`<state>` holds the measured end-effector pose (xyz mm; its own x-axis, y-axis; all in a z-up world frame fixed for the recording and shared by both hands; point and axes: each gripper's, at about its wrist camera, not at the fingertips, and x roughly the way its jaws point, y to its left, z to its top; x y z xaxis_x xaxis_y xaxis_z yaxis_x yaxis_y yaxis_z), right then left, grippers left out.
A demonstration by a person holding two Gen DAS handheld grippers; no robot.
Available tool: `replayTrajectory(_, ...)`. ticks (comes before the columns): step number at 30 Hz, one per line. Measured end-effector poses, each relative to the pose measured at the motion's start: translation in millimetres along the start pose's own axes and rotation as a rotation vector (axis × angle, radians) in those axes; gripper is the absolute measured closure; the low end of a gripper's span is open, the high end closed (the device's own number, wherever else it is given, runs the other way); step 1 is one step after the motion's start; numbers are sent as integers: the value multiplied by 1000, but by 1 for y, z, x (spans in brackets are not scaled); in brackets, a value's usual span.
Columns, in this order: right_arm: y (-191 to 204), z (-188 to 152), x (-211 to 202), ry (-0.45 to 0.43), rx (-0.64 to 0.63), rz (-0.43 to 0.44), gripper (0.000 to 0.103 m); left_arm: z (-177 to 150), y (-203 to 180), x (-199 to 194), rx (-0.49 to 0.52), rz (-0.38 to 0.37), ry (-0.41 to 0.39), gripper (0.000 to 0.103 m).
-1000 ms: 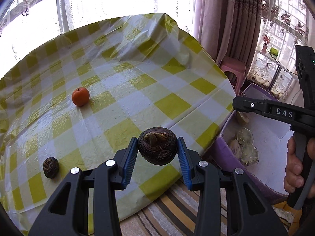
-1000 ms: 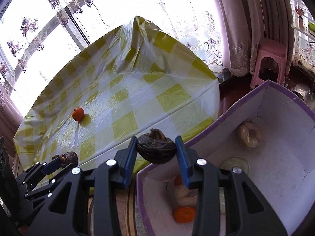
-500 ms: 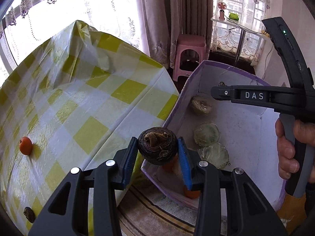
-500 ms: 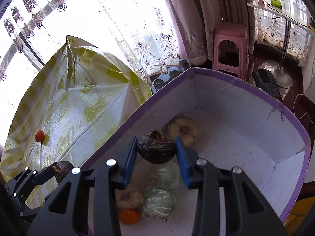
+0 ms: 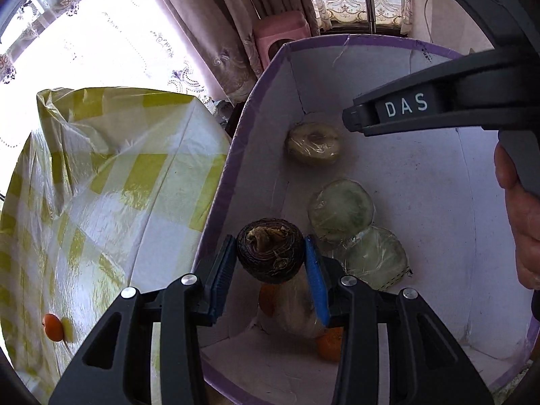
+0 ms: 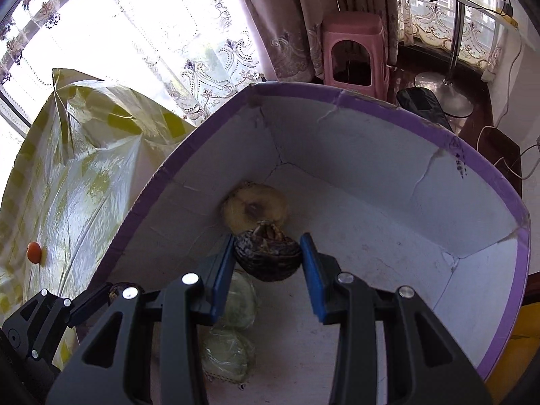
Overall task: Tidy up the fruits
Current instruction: 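Lower the dark fruits into the box, opening the right tool then the left tool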
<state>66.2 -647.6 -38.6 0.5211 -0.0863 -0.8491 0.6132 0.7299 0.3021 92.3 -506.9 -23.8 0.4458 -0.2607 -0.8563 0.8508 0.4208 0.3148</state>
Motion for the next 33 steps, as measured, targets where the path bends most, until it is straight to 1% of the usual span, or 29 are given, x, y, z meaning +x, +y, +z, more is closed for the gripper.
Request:
replayTrajectory(6, -2, -1, 4, 11, 4, -9, 63, 0, -4, 8, 4, 10, 10, 63)
replayTrajectory(7, -2, -2, 4, 11, 3, -12, 62, 0, -4, 9, 0, 9, 9, 61)
replayTrajectory(9, -4, -1, 4, 7, 8, -10, 59, 0, -4, 9, -6, 5, 3, 57)
replayTrajectory(11, -5, -1, 2, 0, 8, -11, 50, 0, -3, 8, -7, 6, 0, 57)
replayTrajectory(13, -3, -1, 0, -6, 4, -10, 48, 0, -2, 8, -8, 5, -3, 52)
replayTrajectory(21, -1, 0, -9, -26, 7, 8, 42, -2, 2, -4, -32, 4, -37, 52)
replayTrajectory(27, 3, 1, -20, -52, 4, 28, 41, -8, 16, -23, -89, -6, -83, 52)
replayTrajectory(30, 10, 0, -25, -65, -10, 44, 37, -14, 28, -32, -125, -2, -105, 52)
replayTrajectory(33, 18, -1, -30, -74, -23, 67, 36, -20, 40, -39, -169, -1, -124, 52)
